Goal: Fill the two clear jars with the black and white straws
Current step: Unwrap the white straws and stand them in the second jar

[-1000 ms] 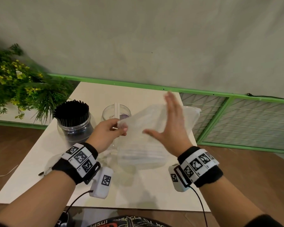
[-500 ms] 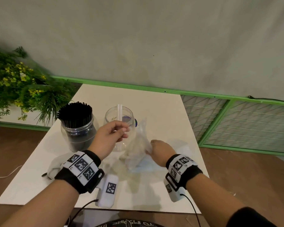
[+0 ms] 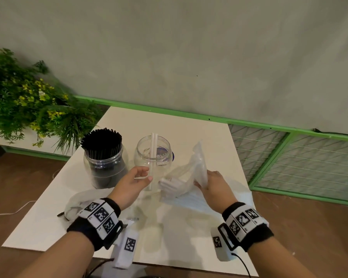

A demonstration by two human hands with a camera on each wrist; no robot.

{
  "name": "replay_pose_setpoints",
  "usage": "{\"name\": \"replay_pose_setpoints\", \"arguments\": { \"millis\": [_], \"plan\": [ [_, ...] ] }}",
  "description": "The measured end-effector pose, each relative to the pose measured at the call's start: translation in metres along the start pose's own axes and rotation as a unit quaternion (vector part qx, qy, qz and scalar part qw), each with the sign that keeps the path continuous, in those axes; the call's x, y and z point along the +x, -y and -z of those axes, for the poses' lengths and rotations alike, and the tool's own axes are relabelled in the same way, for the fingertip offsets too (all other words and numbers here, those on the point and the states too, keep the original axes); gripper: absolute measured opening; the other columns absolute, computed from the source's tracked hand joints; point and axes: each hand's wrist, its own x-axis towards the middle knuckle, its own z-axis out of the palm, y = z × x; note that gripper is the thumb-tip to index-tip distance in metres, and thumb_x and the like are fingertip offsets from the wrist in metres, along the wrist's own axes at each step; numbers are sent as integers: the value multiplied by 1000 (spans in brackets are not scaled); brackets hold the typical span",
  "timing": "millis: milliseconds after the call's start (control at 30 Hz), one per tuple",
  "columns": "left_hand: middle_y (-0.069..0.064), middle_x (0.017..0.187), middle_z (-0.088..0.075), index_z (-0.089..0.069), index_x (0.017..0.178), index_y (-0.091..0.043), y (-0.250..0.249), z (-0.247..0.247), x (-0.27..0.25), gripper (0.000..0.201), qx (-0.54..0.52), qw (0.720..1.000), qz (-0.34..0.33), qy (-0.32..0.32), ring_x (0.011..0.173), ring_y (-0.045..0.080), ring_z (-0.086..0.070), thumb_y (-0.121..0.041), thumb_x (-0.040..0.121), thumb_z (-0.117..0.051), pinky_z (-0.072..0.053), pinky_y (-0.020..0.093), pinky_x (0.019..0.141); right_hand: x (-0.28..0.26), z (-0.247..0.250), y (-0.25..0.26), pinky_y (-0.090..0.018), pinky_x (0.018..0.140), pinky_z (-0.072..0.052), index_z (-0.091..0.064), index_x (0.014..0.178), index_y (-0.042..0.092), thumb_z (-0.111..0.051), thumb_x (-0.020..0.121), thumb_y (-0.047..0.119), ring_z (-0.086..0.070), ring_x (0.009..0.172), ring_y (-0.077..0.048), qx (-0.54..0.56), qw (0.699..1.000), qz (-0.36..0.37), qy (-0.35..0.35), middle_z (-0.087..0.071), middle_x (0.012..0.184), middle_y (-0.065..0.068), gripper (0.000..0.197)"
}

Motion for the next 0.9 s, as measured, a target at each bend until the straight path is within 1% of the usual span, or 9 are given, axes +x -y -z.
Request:
{"name": "replay_pose_setpoints", "arguments": {
  "millis": [67, 133, 267, 367, 500, 667, 733, 800, 900],
  "plan": [
    [-5, 124, -55, -53, 123, -24, -1, 5, -1, 32, 6, 1000, 4, 5, 99, 3, -56, -28, 92, -59, -41, 20, 74, 1, 6, 0, -40, 73, -48, -64, 89, 8, -51, 96, 31, -57, 80, -29, 71, 996, -45, -11, -64, 84, -8, 27],
    [-4, 127, -54, -52, 125, -24, -2, 7, -2, 34, 3, 1000, 13, 11, 103, 5, -55, -30, 93, -58, -41, 25, 80, 2, 13, 5, -38, 71, -49, -65, 87, 10, -49, 96, 29, -59, 78, -29, 64, 996, -63, 4, -65, 81, -8, 26],
    [-6, 130, -51, -50, 126, -28, 0, 12, -5, 34, 15, 999, 24, 25, 116, 12, -51, -36, 93, -56, -40, 31, 91, 4, 22, 17, -31, 60, -37, -57, 79, 10, -46, 93, 11, -51, 65, -22, 88, 992, -32, -83, -56, 70, -1, 17],
    [-6, 130, -52, -50, 124, -31, 1, 16, -6, 33, 15, 999, 29, 28, 122, 14, -49, -37, 93, -56, -39, 33, 96, 8, 27, 18, -32, 64, -41, -57, 75, 17, -47, 92, 11, -57, 73, -25, 71, 996, -17, -59, -61, 76, 0, 21],
    [-7, 129, -51, -47, 128, -30, -5, 19, -7, 39, 0, 1000, 13, 24, 112, 9, -53, -34, 91, -61, -43, 26, 82, 10, 32, 17, -28, 65, -36, -48, 59, 30, -49, 88, 7, -53, 68, -16, 58, 998, -16, -24, -54, 65, 15, 38],
    [-8, 135, -39, -34, 136, -40, -5, 30, -6, 71, -14, 998, -55, 23, 120, 14, -47, -24, 80, -75, -43, 26, 89, 15, 35, 22, -27, 60, -43, -55, 61, 19, -48, 92, 5, -54, 60, -13, 184, 983, 14, -23, -61, 66, 0, 35],
    [-11, 134, -38, -36, 135, -42, -10, 36, -8, 74, 10, 996, -77, 37, 116, 9, -48, -27, 75, -78, -45, 22, 85, 18, 34, 30, -24, 57, -42, -57, 67, 10, -49, 95, 10, -50, 56, -11, 250, 968, 25, -21, -57, 65, -1, 29],
    [-7, 124, -46, -43, 126, -38, -16, 45, -10, 62, 33, 995, -89, 23, 103, 4, -53, -22, 77, -78, -47, 15, 76, 22, 33, 41, -24, 59, -42, -57, 72, 4, -49, 97, 11, -48, 56, -7, 313, 948, 51, -26, -54, 65, 0, 27],
    [0, 95, -55, -52, 105, -33, -23, 69, -15, 36, 53, 993, -97, -33, 78, 11, -55, -16, 81, -73, -49, 20, 67, 26, 29, 65, -17, 58, -42, -63, 81, 15, -48, 98, 10, -48, 58, -1, 385, 916, 101, -43, -56, 62, 13, 23]
  ]
}}
